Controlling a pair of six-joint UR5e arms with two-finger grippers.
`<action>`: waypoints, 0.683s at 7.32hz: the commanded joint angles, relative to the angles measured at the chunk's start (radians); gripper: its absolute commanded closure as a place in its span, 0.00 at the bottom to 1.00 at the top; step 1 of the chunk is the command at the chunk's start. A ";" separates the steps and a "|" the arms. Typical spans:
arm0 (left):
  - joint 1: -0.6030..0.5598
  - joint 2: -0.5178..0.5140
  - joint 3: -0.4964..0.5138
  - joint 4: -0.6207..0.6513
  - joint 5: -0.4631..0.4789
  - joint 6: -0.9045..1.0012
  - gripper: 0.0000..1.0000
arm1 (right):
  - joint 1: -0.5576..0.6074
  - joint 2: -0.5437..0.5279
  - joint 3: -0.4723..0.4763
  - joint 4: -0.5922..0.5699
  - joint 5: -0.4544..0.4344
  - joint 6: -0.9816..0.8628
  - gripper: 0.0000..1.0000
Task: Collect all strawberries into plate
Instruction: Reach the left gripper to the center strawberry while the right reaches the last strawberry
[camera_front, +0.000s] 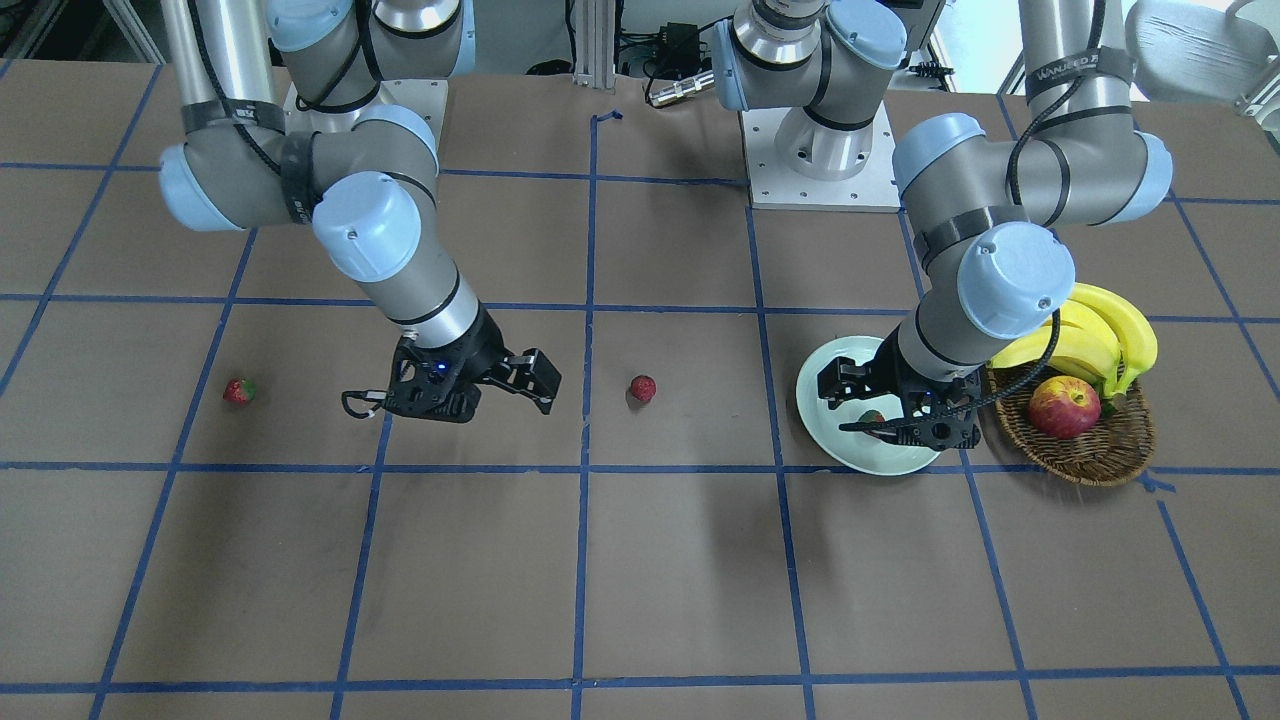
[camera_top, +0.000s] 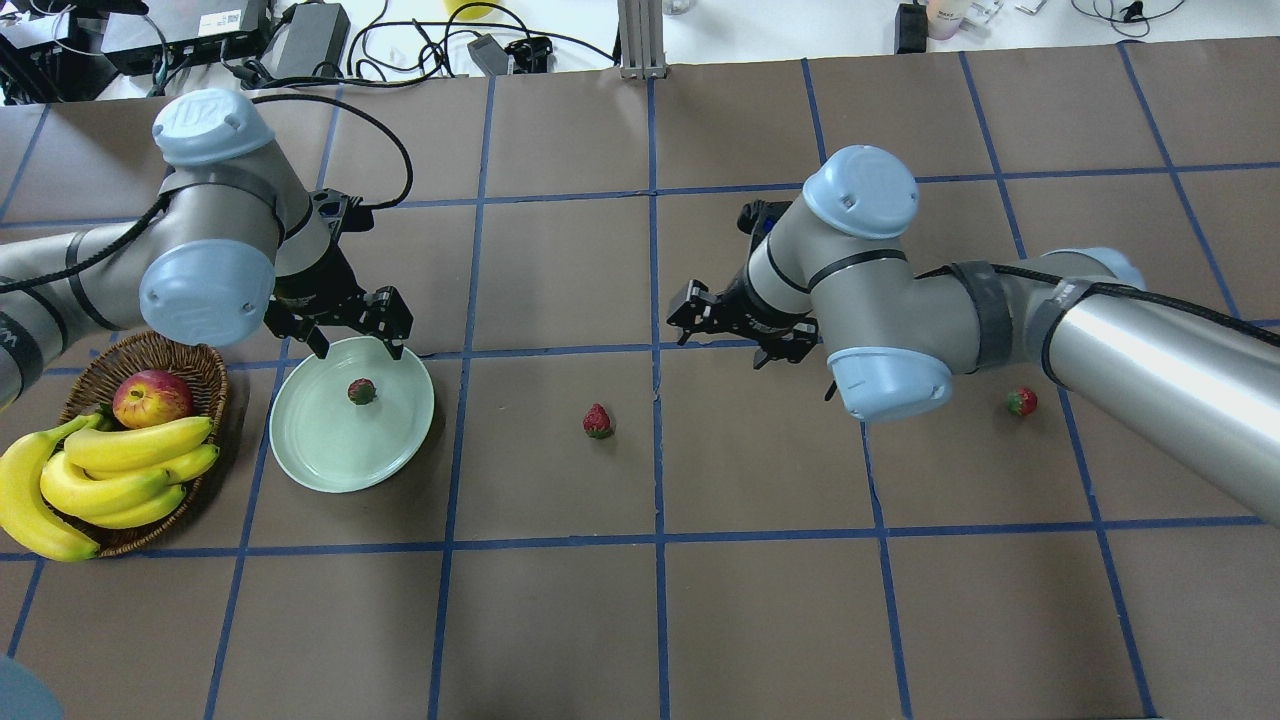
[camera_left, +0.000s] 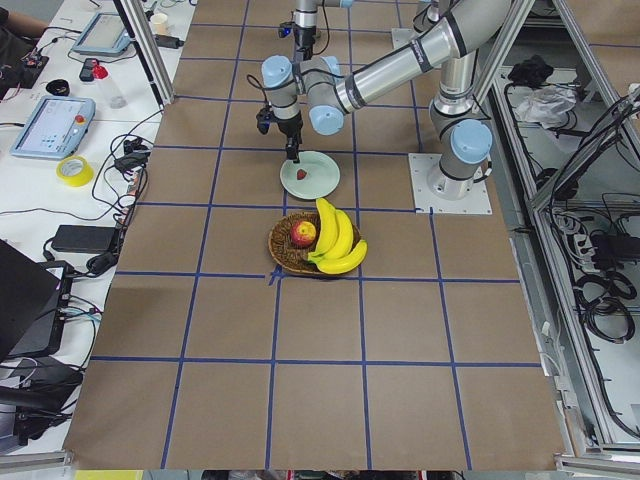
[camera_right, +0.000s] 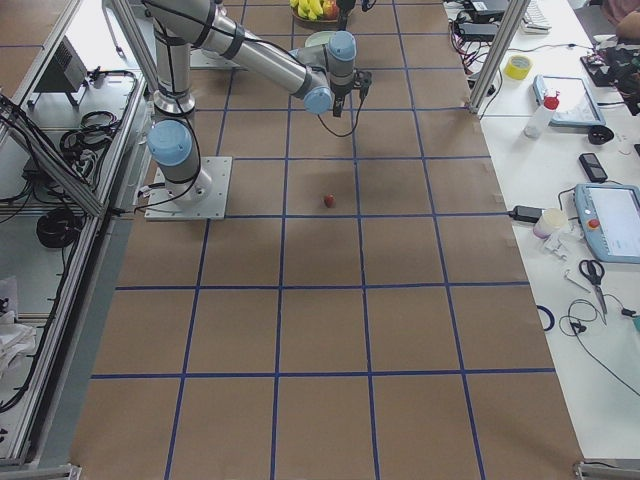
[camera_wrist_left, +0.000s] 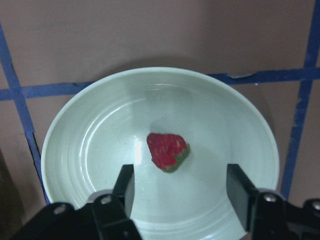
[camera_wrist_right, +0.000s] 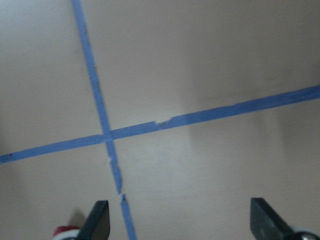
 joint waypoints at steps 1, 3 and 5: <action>-0.162 0.011 0.069 -0.032 -0.077 -0.240 0.00 | -0.110 -0.071 0.025 0.048 -0.202 -0.123 0.00; -0.293 -0.021 0.059 0.045 -0.091 -0.473 0.01 | -0.258 -0.085 0.077 0.048 -0.219 -0.386 0.00; -0.374 -0.072 -0.019 0.194 -0.076 -0.631 0.02 | -0.437 -0.083 0.117 0.050 -0.218 -0.596 0.00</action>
